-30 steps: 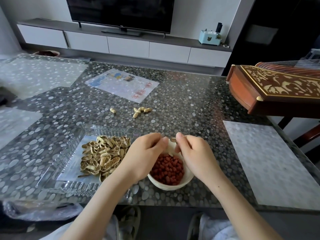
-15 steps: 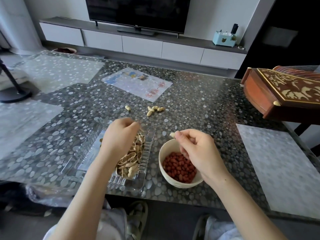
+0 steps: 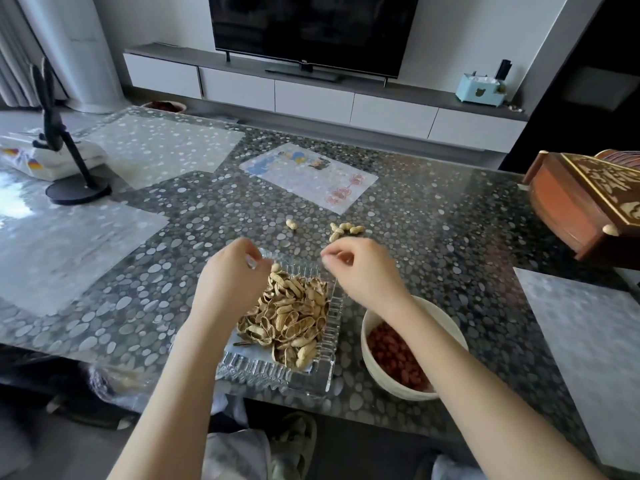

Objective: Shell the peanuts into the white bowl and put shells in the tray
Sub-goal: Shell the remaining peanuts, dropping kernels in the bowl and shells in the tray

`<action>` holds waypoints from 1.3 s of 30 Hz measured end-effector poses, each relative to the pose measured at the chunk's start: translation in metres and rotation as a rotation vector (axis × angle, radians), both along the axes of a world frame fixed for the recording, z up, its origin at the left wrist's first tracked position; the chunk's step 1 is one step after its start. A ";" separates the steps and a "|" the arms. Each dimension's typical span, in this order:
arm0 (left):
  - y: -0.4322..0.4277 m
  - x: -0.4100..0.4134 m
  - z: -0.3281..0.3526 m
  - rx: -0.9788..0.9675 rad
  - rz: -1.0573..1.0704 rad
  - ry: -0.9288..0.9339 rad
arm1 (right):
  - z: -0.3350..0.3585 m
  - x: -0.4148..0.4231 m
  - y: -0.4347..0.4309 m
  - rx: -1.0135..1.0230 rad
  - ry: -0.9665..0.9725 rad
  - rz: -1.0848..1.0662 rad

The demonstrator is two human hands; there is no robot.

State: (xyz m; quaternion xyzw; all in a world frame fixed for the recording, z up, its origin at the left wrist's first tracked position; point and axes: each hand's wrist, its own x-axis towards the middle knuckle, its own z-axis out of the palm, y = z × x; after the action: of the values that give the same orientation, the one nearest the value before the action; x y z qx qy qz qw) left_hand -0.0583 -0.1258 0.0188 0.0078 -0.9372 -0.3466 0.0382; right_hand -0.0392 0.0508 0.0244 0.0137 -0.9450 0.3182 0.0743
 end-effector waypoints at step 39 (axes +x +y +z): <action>0.080 0.060 0.007 0.856 -0.548 -0.255 | 0.006 0.089 0.045 -0.565 0.126 -0.027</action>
State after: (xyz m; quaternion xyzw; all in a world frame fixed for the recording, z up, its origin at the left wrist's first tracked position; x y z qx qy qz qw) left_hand 0.0018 -0.0459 0.0260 -0.1805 -0.6766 -0.6922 -0.1749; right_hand 0.0495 0.0953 0.0304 -0.0004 -0.8124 0.5665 0.1380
